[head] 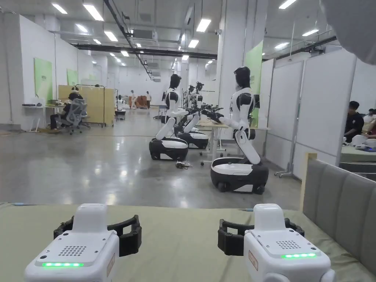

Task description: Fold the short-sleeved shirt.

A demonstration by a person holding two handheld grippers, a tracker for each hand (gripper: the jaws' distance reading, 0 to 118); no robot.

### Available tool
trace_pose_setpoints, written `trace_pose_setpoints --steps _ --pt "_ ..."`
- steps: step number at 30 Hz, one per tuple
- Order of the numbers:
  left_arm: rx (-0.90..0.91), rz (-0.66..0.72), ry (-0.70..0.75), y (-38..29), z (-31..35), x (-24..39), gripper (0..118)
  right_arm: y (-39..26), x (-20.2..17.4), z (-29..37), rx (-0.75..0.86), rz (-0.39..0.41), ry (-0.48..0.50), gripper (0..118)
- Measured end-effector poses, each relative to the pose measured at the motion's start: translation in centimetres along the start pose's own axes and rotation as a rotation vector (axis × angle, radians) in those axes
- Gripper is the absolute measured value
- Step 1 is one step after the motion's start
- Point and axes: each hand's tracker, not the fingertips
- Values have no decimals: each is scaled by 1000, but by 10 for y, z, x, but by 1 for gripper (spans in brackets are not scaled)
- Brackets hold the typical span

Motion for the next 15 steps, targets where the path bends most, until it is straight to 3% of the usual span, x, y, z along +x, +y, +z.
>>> trace_pose_setpoints --steps 15 --pt "-16 -7 -10 1 3 -3 101 -2 -5 -1 -2 -3 -2 118"
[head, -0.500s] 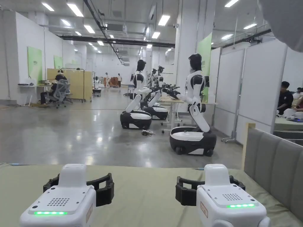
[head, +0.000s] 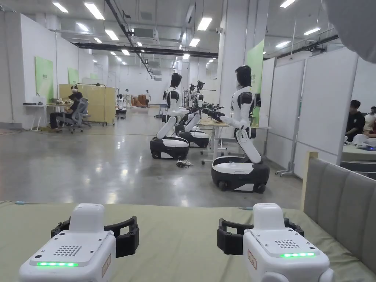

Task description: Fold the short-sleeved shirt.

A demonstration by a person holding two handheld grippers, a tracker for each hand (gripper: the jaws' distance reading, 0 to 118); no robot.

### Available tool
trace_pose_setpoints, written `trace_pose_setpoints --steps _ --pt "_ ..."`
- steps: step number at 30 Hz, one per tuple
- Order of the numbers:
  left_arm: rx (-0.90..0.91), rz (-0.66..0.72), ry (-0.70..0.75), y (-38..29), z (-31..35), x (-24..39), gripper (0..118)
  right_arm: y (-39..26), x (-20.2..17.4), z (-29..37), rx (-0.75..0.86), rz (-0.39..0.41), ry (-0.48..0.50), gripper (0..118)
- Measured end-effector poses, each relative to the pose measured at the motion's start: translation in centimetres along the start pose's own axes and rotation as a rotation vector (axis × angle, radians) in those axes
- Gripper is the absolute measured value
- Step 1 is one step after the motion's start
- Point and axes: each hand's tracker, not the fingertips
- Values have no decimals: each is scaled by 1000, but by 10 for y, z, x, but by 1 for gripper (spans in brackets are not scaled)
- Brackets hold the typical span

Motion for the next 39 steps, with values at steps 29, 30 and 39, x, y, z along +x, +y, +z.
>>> trace_pose_setpoints --steps 29,30,39 --pt "-17 28 -24 -6 -6 23 4 0 -4 7 4 30 -10 0" --pt "-16 26 -20 -6 -5 22 4 -1 -4 7 0 32 -8 0" --pt "-3 16 90 -11 25 -15 4 -10 -60 0 -8 40 115 0"
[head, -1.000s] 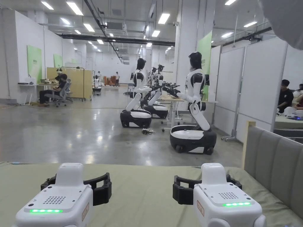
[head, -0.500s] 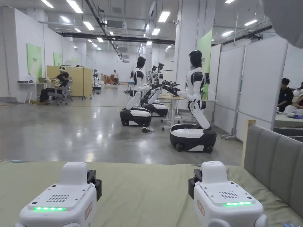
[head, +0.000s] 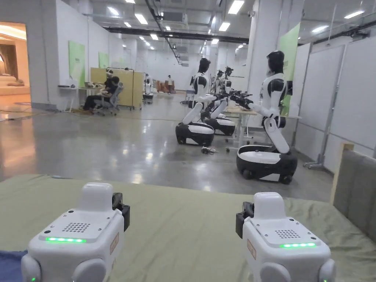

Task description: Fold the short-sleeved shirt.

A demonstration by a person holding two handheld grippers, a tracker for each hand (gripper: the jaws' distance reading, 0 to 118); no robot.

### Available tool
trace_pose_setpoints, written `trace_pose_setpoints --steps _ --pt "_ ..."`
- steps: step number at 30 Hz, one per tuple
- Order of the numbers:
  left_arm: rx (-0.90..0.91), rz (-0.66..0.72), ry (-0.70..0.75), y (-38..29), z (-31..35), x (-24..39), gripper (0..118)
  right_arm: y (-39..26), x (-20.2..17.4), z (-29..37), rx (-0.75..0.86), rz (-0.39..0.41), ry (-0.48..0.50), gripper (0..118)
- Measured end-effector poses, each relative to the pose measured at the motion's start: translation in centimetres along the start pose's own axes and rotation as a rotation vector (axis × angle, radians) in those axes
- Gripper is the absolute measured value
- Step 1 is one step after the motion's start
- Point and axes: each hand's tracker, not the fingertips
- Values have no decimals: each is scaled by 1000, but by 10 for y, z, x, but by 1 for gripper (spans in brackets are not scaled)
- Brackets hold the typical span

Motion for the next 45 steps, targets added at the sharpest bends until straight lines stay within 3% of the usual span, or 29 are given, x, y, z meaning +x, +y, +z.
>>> trace_pose_setpoints --steps 7,12,18,20,25,26,28,29,42,43,45 --pt "-23 -27 188 -11 40 -60 4 -6 -98 -8 -1 -1 208 0" --pt "-232 -41 225 -23 36 -92 4 -20 -149 -6 -21 -15 310 0" --pt "-847 171 36 -91 -45 -143 4 -45 -175 -12 -63 22 351 0" --pt "-934 246 34 -119 -68 -154 4 -54 -177 -20 -86 33 351 0" --pt "-936 215 59 -154 -108 -151 6 -75 -173 -44 -141 60 327 0" --pt "-916 238 50 -158 -116 -147 31 -79 -172 -50 -153 63 318 0" --pt "-911 227 56 -169 -134 -140 94 -86 -169 -61 -178 65 305 0" --pt "-903 218 56 -172 -141 -136 107 -90 -169 -66 -188 61 299 0" --pt "-975 111 111 -267 -238 -84 104 -127 -160 -110 -297 84 244 0" --pt "-966 75 113 -264 -238 -80 96 -126 -158 -110 -297 83 243 0" --pt "-948 73 130 -255 -235 -76 28 -124 -155 -109 -293 75 239 0"
